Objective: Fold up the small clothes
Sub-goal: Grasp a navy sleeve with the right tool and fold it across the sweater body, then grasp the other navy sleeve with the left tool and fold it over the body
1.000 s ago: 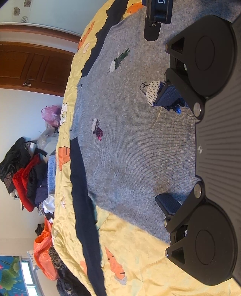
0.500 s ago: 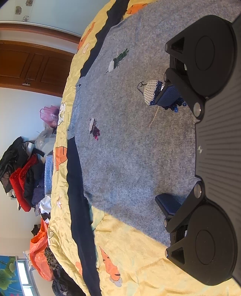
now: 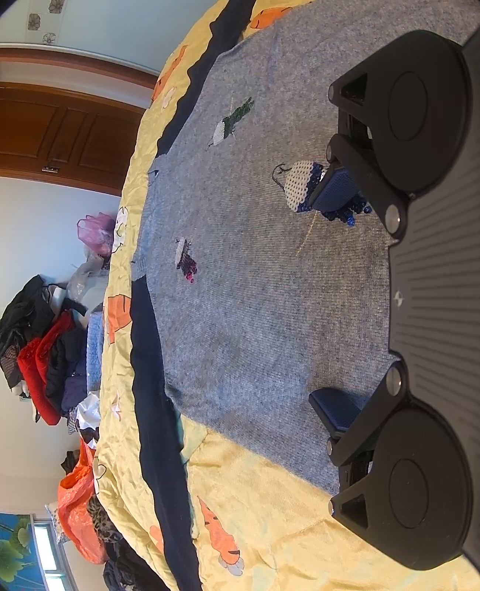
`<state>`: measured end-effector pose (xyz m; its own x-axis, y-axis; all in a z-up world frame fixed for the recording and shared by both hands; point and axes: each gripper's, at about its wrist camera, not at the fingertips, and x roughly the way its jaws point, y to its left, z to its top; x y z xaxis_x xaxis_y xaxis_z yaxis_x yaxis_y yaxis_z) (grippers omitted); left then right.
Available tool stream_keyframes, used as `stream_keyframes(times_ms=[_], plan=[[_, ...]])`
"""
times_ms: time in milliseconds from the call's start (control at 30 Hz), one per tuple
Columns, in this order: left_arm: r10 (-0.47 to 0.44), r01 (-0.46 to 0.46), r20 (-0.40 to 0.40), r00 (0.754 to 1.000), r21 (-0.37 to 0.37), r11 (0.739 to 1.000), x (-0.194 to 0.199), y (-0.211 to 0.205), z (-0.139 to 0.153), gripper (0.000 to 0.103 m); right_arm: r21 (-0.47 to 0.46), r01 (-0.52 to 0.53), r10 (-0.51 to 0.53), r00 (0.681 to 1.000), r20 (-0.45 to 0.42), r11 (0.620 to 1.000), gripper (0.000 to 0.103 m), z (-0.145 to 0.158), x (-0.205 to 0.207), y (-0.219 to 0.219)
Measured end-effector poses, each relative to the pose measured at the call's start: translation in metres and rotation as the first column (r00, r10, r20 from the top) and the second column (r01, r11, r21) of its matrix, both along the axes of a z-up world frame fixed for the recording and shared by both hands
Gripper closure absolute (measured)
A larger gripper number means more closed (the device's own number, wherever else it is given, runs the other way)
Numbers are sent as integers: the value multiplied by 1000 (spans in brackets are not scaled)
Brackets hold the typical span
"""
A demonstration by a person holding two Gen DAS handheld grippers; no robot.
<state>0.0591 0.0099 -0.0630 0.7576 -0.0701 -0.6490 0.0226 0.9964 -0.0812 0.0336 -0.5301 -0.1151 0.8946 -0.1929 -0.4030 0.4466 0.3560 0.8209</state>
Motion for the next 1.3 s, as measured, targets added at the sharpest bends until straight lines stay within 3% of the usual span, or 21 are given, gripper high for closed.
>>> stream_keyframes(times_ms=[100,133,167,200,233,367,467,533,600,733,833,867,933,967,1000,1033,1067,1133,1200,1233,1300], plan=[[0,0,1,1000,-2,1000,0,0,0,0,-52,15,-15,1000,-4,999,28,1,11,-3],[0,0,1,1000,-2,1000,0,0,0,0,-70,26,-27,1000,-10,997,40,1,14,-6],[0,0,0,1000,-1,1000,0,0,0,0,-85,32,-34,999,-26,996,58,0,19,-6],[0,0,1,1000,-2,1000,0,0,0,0,-97,31,-35,998,-48,995,69,-1,23,-8],[0,0,1,1000,-3,1000,0,0,0,0,-105,27,-35,997,-73,994,87,-2,25,-12],[2,-2,5,1000,-17,1000,1,2,0,0,-163,32,-49,994,-98,986,89,1,27,-7],[5,-4,8,1000,-24,1000,0,2,0,0,-332,-7,-25,995,-93,943,89,33,39,35],[6,-6,8,1000,-26,1000,1,3,0,0,-453,-130,100,991,-90,882,89,56,63,87],[6,-6,9,1000,-27,1000,1,3,0,0,-560,-275,261,959,-107,781,89,79,83,155],[11,-11,10,1000,-34,999,0,4,0,0,-624,-544,546,810,-214,561,89,86,123,289],[11,-11,11,1000,-35,999,0,4,0,0,-616,-655,599,723,-343,438,89,59,145,367],[10,-10,11,1000,-37,999,0,4,0,0,-626,-667,584,715,-384,405,88,50,148,385],[9,-9,12,1000,-42,999,0,6,0,0,-667,-651,532,732,-426,362,80,40,143,406],[9,-9,13,1000,-45,999,0,6,0,0,-678,-648,533,731,-426,346,61,43,138,409],[9,-8,14,1000,-48,999,0,7,0,0,-679,-642,542,734,-409,357,49,50,129,406],[8,-8,14,1000,-51,999,0,7,0,0,-680,-623,555,746,-368,387,30,58,115,399],[8,-7,15,1000,-56,998,-1,8,1,0,-686,-584,571,767,-293,434,21,64,97,387],[9,-7,28,1000,-76,997,-1,10,4,0,-662,-553,614,770,-174,505,17,68,65,363],[-27,38,72,997,-155,987,2,12,14,0,-611,-560,623,770,-137,559,17,59,47,344],[-42,59,82,996,-219,974,7,13,20,0,-593,-563,619,774,-134,576,17,52,42,336],[-72,93,70,995,-386,918,28,17,30,0,-549,-578,609,779,-151,603,17,33,41,328]])
